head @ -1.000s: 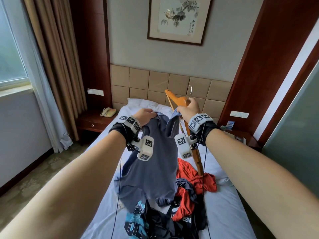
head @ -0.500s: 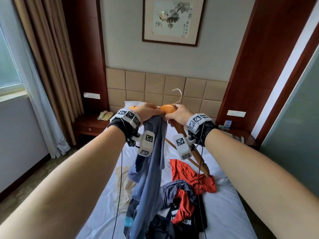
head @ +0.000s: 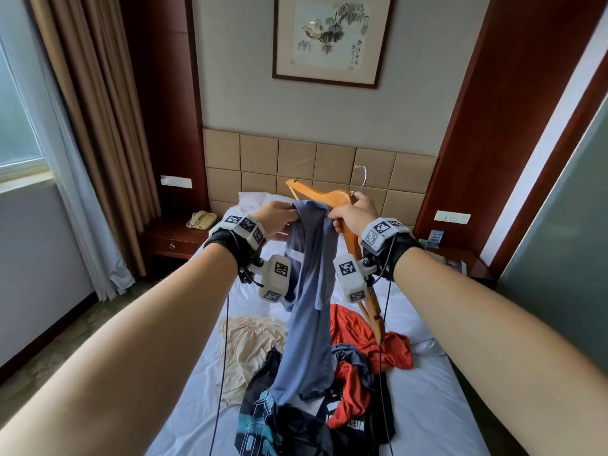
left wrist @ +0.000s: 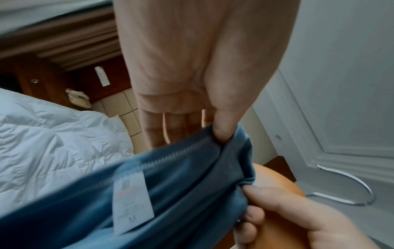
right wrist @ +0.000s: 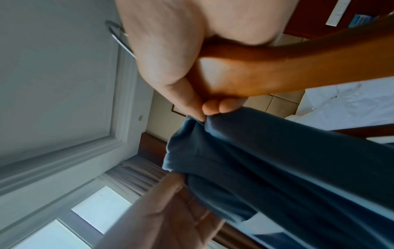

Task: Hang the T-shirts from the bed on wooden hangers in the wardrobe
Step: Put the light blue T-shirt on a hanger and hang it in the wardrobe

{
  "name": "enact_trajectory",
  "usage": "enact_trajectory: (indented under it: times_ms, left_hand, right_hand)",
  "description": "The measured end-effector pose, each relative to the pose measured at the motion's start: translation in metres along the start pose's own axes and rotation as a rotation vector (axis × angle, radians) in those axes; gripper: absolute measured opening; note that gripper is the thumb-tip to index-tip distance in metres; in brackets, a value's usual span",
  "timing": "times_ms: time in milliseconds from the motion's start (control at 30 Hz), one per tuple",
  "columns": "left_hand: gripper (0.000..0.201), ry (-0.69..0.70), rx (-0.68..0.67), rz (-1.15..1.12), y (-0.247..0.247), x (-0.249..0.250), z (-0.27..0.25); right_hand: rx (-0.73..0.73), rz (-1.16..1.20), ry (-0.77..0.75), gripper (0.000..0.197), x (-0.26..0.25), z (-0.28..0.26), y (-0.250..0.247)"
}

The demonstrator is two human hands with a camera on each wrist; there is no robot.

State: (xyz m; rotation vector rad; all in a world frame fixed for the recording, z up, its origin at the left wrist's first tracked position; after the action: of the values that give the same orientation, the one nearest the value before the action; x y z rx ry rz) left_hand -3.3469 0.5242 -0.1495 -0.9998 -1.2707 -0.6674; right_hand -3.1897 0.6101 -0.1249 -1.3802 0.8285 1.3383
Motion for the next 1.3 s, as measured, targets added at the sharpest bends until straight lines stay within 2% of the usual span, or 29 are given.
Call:
enact_trajectory:
  times_ms: [100,167,234,367,434,501,668,834,901,1035,1302]
  left_hand:
    - [0.022,0.067,0.029,0.093,0.0,0.012,0.004]
    - [0.022,0.102,0.064,0.266,0.002,0.019,0.006]
    - [0.024,0.139,0.098,0.425,0.005,0.028,0.005]
    - [0.017,0.21,0.166,0.526,0.009,0.046,0.003]
    - [0.014,0.254,0.17,0.559,0.011,0.051,0.003]
    - [0.015,0.252,0.166,0.579,0.011,0.051,0.004]
    - [0.019,0.245,0.09,0.548,0.01,0.045,0.003]
    - [0.026,0.211,0.023,0.658,0.01,0.036,-0.005]
    - [0.025,0.175,0.043,0.729,0.004,0.028,-0.004]
    - [0.02,0.114,0.148,0.895,-0.016,0.01,-0.003]
    - [0.026,0.039,0.29,0.859,-0.043,-0.008,0.007]
  right_hand:
    - [-0.039,-0.009,-0.032,0.04,-0.006,-0.004,0.003]
    - [-0.111,0.023,-0.059,0.042,-0.012,-0.008,0.011]
    - [-0.189,0.038,-0.092,0.057,-0.021,-0.013,0.021]
    - [-0.262,-0.19,-0.155,0.077,-0.032,-0.02,0.034]
    - [-0.235,-0.3,-0.181,0.078,-0.033,-0.019,0.034]
    - [-0.175,-0.367,-0.191,0.064,-0.032,-0.015,0.028]
    - [-0.085,-0.32,-0.109,0.046,-0.022,-0.009,0.018]
    - [0.05,-0.4,-0.134,0.062,-0.024,-0.009,0.013]
    - [0.111,-0.398,-0.137,0.058,-0.025,-0.009,0.008]
    - [0.222,-0.242,-0.105,0.049,-0.025,-0.005,-0.005]
    - [0.354,-0.141,-0.103,0.038,-0.024,0.004,-0.032]
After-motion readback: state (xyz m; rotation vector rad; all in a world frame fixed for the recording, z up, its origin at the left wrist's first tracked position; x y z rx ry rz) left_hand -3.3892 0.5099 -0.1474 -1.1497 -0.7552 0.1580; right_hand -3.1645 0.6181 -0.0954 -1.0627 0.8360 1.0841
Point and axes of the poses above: each hand's wrist, its own z-axis towards the middle knuckle, its own y-axis out of the palm, x = y × z, the point moved 10 cm from there along z, towards the middle knuckle, and after that the axes turned 6 degrees about x, right-handed, at the moved point
